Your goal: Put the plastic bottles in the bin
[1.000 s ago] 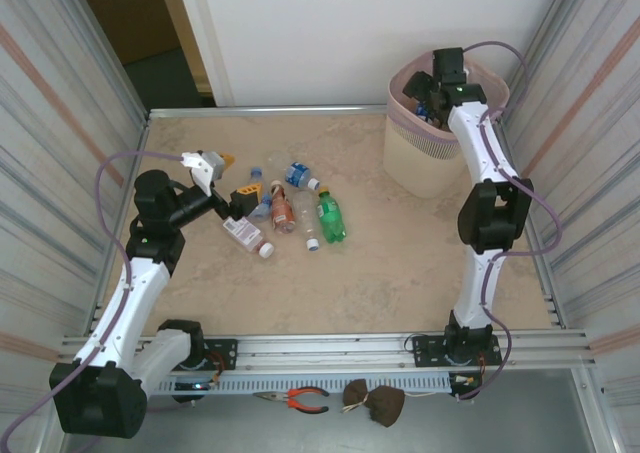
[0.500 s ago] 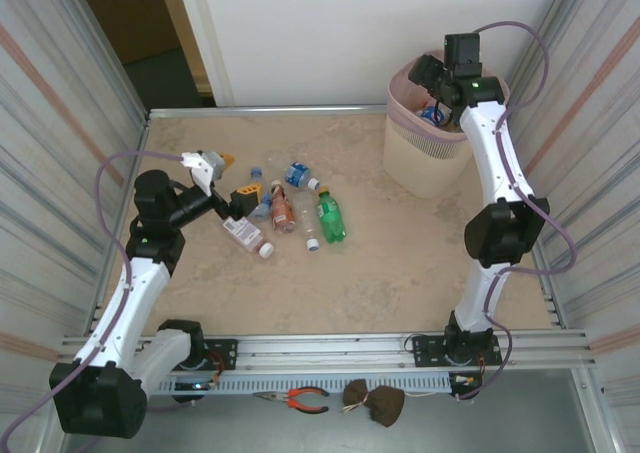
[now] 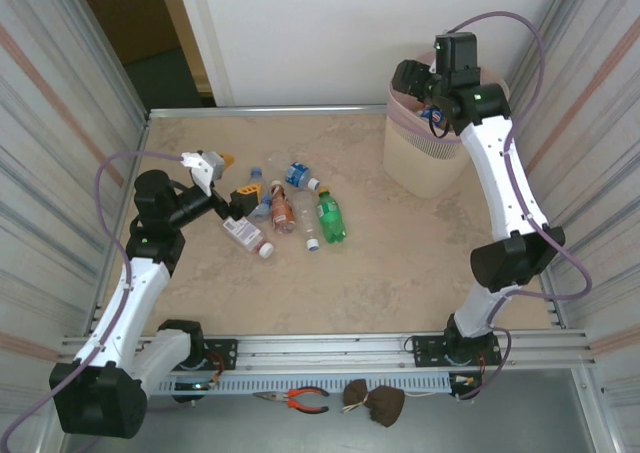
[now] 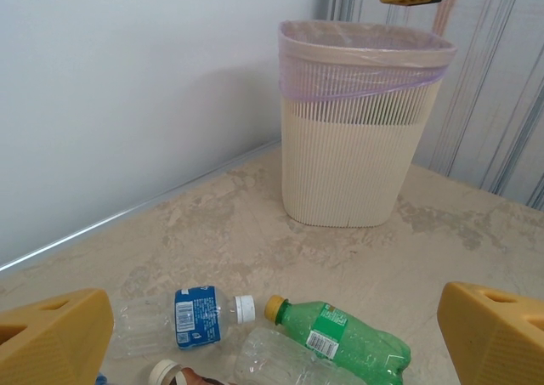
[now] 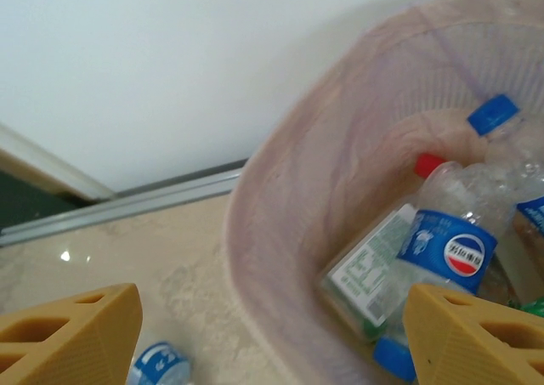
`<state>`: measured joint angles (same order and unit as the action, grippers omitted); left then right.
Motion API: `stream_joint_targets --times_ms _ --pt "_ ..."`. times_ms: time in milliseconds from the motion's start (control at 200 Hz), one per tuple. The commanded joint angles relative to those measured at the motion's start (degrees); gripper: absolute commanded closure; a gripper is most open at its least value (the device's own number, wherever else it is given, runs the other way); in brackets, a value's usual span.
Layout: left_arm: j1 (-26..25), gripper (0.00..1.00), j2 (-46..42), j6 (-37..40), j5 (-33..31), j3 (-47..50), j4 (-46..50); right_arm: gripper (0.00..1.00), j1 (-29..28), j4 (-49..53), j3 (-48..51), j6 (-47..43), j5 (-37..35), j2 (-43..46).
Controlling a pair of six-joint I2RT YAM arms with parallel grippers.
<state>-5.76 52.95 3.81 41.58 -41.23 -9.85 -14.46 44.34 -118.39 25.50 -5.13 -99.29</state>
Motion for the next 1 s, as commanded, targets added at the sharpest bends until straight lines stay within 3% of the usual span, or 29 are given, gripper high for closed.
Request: stream_joint_targets --times_ms 0,571,997 --pt "-0.4 0.01 -0.6 0.8 -1.1 -1.0 1.1 0.21 -2.8 2.5 1.8 -3.4 -0.9 2.8" --pt "-0.3 0.01 0.3 0.8 -1.3 -1.4 1.5 0.25 -19.0 11.0 9.3 -2.5 1.8 -0.5" --pt "-0.3 0.01 0.2 1.0 -1.3 -1.4 1.7 0.26 -22.1 14.2 15.6 -1.5 8.8 -11.0"
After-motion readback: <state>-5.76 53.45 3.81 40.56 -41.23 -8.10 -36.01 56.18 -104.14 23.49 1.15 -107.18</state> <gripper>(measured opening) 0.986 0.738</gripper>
